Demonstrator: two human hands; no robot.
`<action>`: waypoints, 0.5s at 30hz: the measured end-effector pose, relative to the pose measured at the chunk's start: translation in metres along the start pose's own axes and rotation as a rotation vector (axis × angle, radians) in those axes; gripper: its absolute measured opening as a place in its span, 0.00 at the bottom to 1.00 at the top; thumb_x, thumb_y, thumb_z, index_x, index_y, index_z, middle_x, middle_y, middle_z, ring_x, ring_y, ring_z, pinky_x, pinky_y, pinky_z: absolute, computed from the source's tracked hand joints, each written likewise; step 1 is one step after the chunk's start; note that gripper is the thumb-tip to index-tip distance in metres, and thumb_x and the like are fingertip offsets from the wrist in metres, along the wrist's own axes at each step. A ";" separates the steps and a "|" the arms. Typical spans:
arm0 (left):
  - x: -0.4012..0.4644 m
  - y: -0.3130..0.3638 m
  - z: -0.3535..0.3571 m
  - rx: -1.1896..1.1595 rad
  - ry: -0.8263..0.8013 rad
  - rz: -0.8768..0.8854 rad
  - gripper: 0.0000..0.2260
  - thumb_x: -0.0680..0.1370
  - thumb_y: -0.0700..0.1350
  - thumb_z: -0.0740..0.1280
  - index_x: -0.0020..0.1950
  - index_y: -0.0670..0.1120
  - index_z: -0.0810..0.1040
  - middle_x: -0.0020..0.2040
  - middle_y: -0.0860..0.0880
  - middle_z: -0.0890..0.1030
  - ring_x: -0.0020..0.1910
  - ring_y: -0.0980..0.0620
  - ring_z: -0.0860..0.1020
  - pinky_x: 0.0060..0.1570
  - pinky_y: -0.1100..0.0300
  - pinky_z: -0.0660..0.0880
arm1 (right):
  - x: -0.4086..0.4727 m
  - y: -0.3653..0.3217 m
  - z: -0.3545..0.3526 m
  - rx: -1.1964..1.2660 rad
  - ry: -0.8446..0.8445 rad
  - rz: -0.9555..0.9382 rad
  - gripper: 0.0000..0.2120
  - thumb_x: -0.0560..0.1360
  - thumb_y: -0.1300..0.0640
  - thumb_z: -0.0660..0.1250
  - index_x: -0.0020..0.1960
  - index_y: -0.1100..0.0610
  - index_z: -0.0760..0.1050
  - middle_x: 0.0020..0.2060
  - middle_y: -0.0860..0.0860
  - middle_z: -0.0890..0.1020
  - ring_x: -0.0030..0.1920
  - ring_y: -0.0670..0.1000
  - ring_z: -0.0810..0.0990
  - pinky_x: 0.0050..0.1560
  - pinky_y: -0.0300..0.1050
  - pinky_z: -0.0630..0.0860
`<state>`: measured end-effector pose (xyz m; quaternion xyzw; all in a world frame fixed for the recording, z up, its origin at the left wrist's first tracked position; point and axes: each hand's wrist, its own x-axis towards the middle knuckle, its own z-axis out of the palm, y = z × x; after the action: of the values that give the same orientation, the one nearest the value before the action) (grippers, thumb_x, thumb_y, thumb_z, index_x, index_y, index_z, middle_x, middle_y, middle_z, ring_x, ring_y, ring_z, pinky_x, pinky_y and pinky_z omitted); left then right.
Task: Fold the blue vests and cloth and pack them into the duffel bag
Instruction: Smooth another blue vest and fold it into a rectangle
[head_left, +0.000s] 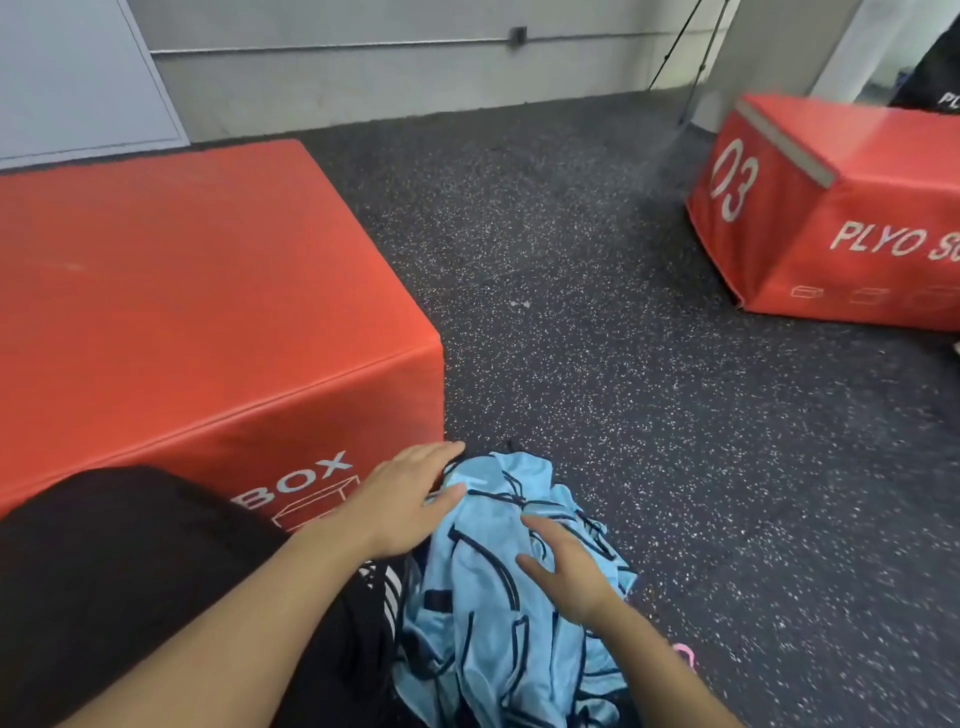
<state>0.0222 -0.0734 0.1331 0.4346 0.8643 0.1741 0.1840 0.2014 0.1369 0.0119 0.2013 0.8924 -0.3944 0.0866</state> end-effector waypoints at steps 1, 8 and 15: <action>0.005 0.000 0.010 -0.014 -0.014 -0.014 0.29 0.82 0.63 0.54 0.81 0.55 0.57 0.80 0.54 0.62 0.78 0.53 0.60 0.77 0.50 0.59 | 0.001 0.007 0.005 0.008 -0.007 0.007 0.38 0.76 0.28 0.57 0.78 0.48 0.64 0.77 0.46 0.67 0.77 0.48 0.64 0.77 0.41 0.59; 0.028 -0.005 0.068 0.006 -0.151 -0.145 0.27 0.84 0.59 0.55 0.81 0.53 0.57 0.81 0.53 0.60 0.80 0.52 0.56 0.78 0.50 0.55 | 0.028 0.048 0.024 0.015 -0.015 0.032 0.49 0.68 0.19 0.48 0.78 0.47 0.66 0.78 0.46 0.66 0.78 0.48 0.62 0.76 0.41 0.58; 0.045 -0.031 0.094 -0.025 -0.170 -0.244 0.29 0.82 0.63 0.53 0.81 0.54 0.58 0.81 0.55 0.61 0.80 0.53 0.57 0.77 0.50 0.56 | 0.078 0.064 0.036 -0.117 -0.064 0.005 0.27 0.82 0.43 0.63 0.79 0.49 0.65 0.80 0.47 0.63 0.79 0.49 0.61 0.77 0.45 0.59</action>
<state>0.0202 -0.0412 0.0289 0.3372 0.8897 0.1240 0.2818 0.1586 0.1716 -0.0798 0.1852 0.9102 -0.3476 0.1278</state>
